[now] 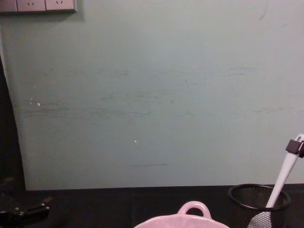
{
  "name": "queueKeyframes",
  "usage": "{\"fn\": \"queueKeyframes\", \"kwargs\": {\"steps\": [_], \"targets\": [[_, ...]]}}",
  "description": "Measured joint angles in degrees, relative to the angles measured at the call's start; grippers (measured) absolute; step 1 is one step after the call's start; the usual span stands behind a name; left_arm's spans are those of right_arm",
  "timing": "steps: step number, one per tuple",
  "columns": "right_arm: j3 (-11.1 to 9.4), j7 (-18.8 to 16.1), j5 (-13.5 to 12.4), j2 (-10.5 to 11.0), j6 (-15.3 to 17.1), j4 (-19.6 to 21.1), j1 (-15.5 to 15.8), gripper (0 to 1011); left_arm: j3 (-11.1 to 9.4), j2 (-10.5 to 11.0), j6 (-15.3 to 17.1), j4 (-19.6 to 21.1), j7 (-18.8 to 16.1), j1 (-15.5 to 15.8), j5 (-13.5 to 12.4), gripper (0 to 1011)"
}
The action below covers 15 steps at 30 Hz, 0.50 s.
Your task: Use the one hand to pick up the spoon and stir the clear water in the bowl.
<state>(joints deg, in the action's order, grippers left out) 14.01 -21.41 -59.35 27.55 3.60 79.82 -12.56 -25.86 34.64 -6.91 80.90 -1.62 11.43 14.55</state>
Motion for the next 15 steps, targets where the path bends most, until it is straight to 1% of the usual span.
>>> {"fn": "queueKeyframes", "kwargs": {"steps": [1, 2, 3, 4, 6, 9, 10, 11, 12, 15], "targets": [[0.4, 0.2, 1.5, 0.4, -1.2, 0.5, 0.1, 110, 0.0, 0.0, 0.0, 0.0, 0.0, 0.0, 0.0, 1005], [0.6, 0.3, 2.4, 0.7, -1.8, 0.9, 0.2, 110, 0.0, 0.0, 0.0, 0.0, 0.0, 0.0, 0.0, 1005], [1.1, 0.6, 4.6, 1.1, -3.2, 1.8, 0.4, 110, 0.0, 0.0, 0.0, 0.0, 0.0, 0.0, 0.0, 1005], [1.1, 0.6, 4.6, 1.1, -3.2, 1.8, 0.4, 110, 0.0, 0.0, 0.0, 0.0, 0.0, 0.0, 0.0, 1005], [1.6, 1.3, 9.0, 2.1, -5.7, 3.6, 0.8, 110, 0.0, 0.0, 0.0, 0.0, 0.0, 0.0, 0.0, 1005], [1.8, 1.7, 11.5, 2.8, -6.8, 5.4, 1.0, 110, 0.0, 0.0, 0.0, 0.0, 0.0, 0.0, 0.0, 1005], [1.8, 1.8, 12.9, 3.2, -7.3, 6.6, 1.1, 110, 0.0, 0.0, 0.0, 0.0, 0.0, 0.0, 0.0, 1005], [1.8, 1.9, 13.5, 3.3, -7.5, 7.1, 1.2, 110, 0.0, 0.0, 0.0, 0.0, 0.0, 0.0, 0.0, 1005], [1.8, 1.9, 14.6, 3.8, -7.8, 8.3, 1.2, 110, 0.0, 0.0, 0.0, 0.0, 0.0, 0.0, 0.0, 1005], [1.8, 1.9, 16.1, 4.3, -7.9, 9.7, 1.2, 109, 0.0, 0.0, 0.0, 0.0, 0.0, 0.0, 0.0, 1005]]}}
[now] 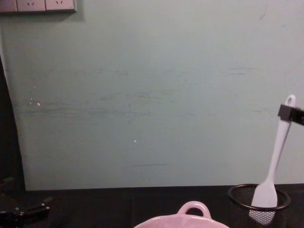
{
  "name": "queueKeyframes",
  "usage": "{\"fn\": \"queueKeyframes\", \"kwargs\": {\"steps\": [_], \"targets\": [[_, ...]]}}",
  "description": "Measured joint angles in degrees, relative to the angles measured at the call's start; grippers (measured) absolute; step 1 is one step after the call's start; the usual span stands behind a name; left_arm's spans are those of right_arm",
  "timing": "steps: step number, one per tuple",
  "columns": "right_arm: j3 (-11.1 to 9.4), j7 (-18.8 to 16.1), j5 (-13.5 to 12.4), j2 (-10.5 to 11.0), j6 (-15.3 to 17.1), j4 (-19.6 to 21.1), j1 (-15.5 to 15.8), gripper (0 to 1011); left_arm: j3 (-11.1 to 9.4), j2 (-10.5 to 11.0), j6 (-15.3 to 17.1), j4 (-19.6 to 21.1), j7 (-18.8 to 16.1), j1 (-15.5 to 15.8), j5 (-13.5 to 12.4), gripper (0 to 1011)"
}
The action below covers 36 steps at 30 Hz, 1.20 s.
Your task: Use the one hand to pick up the spoon and stir the clear water in the bowl.
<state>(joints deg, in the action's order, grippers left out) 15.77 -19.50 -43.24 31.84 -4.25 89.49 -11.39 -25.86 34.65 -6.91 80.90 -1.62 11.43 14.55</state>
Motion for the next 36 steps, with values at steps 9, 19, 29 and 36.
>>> {"fn": "queueKeyframes", "kwargs": {"steps": [9, 19, 29, 36], "targets": [[0.0, -0.8, 3.7, 2.1, 3.5, 4.4, -2.0, 109, 0.0, 0.0, 0.0, 0.0, 0.0, 0.0, 0.0, 1005], [-1.0, -1.7, 4.9, 2.8, 7.2, 8.0, -3.3, 110, 0.0, 0.0, 0.0, 0.0, 0.0, 0.0, 0.0, 1005], [-1.0, -1.6, 4.9, 2.8, 7.1, 7.6, -3.3, 110, 0.0, 0.0, 0.0, 0.0, 0.0, 0.0, 0.0, 1005], [-1.0, -1.6, 4.8, 2.8, 7.0, 7.5, -3.2, 110, 0.0, 0.0, 0.0, 0.0, 0.0, 0.0, 0.0, 1005]]}}
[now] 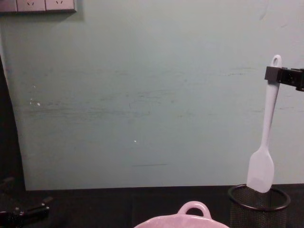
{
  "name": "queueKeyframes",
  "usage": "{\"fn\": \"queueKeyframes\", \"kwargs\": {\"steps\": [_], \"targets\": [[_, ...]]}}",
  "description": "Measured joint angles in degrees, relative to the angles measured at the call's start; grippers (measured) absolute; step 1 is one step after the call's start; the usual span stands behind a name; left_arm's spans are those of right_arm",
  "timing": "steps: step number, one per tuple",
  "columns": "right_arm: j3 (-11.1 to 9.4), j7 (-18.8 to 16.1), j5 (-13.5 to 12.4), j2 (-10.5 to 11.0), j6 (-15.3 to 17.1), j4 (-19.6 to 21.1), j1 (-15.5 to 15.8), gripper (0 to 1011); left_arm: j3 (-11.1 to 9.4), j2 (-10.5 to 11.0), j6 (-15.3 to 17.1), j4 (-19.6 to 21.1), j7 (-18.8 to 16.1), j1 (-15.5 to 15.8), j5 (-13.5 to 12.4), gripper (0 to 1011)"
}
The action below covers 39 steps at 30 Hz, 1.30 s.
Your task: Use the one hand to pick up the spoon and stir the clear water in the bowl.
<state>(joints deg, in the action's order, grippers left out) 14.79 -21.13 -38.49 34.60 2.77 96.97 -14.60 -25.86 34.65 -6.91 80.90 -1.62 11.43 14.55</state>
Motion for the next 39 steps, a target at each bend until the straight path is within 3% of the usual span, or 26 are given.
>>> {"fn": "queueKeyframes", "kwargs": {"steps": [10, 18, 28, 35, 39], "targets": [[0.0, -0.1, -0.1, 0.0, -0.1, 0.0, 0.1, 109, 0.0, 0.0, 0.0, 0.0, 0.0, 0.0, 0.0, 1005], [-0.3, -2.1, -0.3, -0.1, -0.1, 3.0, 1.3, 110, 0.0, 0.0, 0.0, 0.0, 0.0, 0.0, 0.0, 1005], [6.3, -5.6, 1.9, -2.4, 0.9, 2.8, -1.1, 110, 0.0, 0.0, 0.0, 0.0, 0.0, 0.0, 0.0, 1005], [10.6, -8.4, 3.9, -5.0, -2.1, -2.1, -1.4, 110, 0.0, 0.0, 0.0, 0.0, 0.0, 0.0, 0.0, 1005], [11.9, -9.3, 4.8, -6.2, -3.9, -4.1, -0.9, 110, 0.0, 0.0, 0.0, 0.0, 0.0, 0.0, 0.0, 1005]]}}
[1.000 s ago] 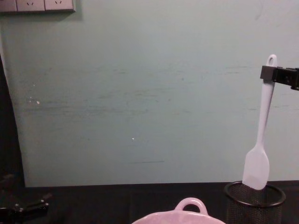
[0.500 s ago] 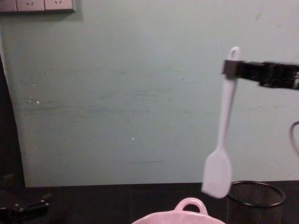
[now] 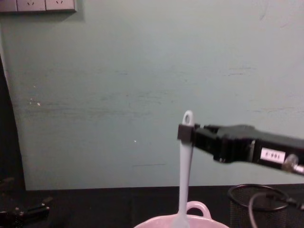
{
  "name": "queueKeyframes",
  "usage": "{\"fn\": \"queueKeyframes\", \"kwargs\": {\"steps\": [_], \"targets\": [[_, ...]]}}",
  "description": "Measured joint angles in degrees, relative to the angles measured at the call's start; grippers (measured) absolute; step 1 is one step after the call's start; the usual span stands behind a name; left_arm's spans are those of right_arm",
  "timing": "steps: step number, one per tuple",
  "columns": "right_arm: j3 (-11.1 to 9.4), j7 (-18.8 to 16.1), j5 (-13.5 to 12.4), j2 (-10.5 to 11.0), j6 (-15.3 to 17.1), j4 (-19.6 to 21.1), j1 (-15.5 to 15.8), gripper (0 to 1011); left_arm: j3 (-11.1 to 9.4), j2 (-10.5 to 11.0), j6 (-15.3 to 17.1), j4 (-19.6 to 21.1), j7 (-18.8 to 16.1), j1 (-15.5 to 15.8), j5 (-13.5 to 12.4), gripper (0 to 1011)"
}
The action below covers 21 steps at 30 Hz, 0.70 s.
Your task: Use the one hand to pick up the spoon and stir the clear water in the bowl.
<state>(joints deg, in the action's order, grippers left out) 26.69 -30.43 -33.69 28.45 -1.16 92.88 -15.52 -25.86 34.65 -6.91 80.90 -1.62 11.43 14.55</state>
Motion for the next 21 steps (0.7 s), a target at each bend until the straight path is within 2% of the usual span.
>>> {"fn": "queueKeyframes", "kwargs": {"steps": [9, 15, 21], "targets": [[0.8, -1.0, 0.4, -2.5, -2.4, -2.7, 0.9, 110, 0.0, 0.0, 0.0, 0.0, 0.0, 0.0, 0.0, 1005], [1.4, -1.3, 0.7, -4.8, -3.4, -5.7, -0.1, 109, 0.0, 0.0, 0.0, 0.0, 0.0, 0.0, 0.0, 1005], [0.4, 0.0, 1.7, -7.0, -5.5, -9.2, -1.2, 110, 0.0, 0.0, 0.0, 0.0, 0.0, 0.0, 0.0, 1005]]}}
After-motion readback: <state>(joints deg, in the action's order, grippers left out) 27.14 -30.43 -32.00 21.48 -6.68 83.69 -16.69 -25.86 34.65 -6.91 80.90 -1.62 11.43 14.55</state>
